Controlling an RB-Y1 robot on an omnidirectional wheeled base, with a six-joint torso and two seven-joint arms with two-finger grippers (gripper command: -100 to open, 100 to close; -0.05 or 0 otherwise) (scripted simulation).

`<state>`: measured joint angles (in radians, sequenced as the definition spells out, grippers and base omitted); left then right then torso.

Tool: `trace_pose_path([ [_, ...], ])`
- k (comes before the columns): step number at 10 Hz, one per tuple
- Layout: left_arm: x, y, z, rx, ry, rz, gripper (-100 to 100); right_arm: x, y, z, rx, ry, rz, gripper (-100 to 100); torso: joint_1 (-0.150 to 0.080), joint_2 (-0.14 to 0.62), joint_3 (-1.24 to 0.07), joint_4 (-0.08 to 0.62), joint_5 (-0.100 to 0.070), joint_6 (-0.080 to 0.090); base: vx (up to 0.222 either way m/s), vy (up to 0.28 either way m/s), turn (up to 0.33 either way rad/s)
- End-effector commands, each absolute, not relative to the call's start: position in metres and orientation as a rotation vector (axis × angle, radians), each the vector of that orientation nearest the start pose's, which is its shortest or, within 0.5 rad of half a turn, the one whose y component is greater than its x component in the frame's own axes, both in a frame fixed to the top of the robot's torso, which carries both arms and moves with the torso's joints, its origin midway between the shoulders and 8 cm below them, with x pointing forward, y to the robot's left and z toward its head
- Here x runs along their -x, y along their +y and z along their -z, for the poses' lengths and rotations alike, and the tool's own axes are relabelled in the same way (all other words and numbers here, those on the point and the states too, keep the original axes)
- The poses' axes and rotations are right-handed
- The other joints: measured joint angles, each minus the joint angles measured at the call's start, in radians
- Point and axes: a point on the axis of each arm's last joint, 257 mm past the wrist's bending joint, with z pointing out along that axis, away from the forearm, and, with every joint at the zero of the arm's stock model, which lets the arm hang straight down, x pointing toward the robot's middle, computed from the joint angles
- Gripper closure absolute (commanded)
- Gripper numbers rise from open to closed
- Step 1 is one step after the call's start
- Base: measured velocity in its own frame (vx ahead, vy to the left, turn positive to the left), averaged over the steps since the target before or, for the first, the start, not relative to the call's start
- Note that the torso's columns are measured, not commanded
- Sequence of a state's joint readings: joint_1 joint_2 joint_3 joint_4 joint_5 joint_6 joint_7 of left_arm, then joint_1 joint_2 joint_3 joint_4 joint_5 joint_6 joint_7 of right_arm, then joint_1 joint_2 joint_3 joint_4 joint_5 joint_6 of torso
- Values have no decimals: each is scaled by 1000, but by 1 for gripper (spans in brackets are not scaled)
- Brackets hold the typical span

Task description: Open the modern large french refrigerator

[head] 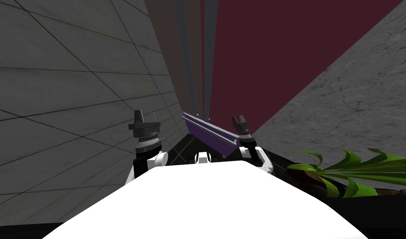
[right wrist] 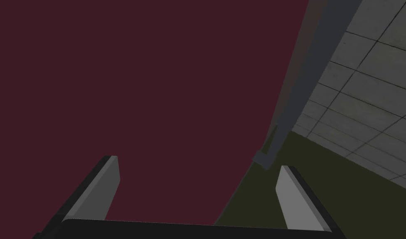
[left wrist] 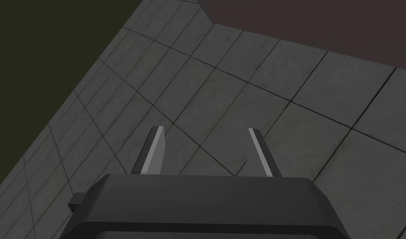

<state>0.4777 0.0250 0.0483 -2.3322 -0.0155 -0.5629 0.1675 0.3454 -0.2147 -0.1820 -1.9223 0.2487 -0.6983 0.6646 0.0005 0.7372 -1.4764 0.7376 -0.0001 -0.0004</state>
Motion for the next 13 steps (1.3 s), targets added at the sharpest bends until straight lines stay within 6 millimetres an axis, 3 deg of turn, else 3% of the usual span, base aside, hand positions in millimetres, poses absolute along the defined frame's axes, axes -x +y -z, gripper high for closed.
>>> trace_pose_path([
  [1,-320,281,-66,567,512,1442,0,-389,-307,54,57,947,-298,-100,-1,-1,-1,0,0,0,80,83,-86],
  [13,-320,281,-66,567,512,1442,0,-400,-336,103,324,993,125,-100,0,-11,-7,-5,-1,-6,61,93,-77],
])
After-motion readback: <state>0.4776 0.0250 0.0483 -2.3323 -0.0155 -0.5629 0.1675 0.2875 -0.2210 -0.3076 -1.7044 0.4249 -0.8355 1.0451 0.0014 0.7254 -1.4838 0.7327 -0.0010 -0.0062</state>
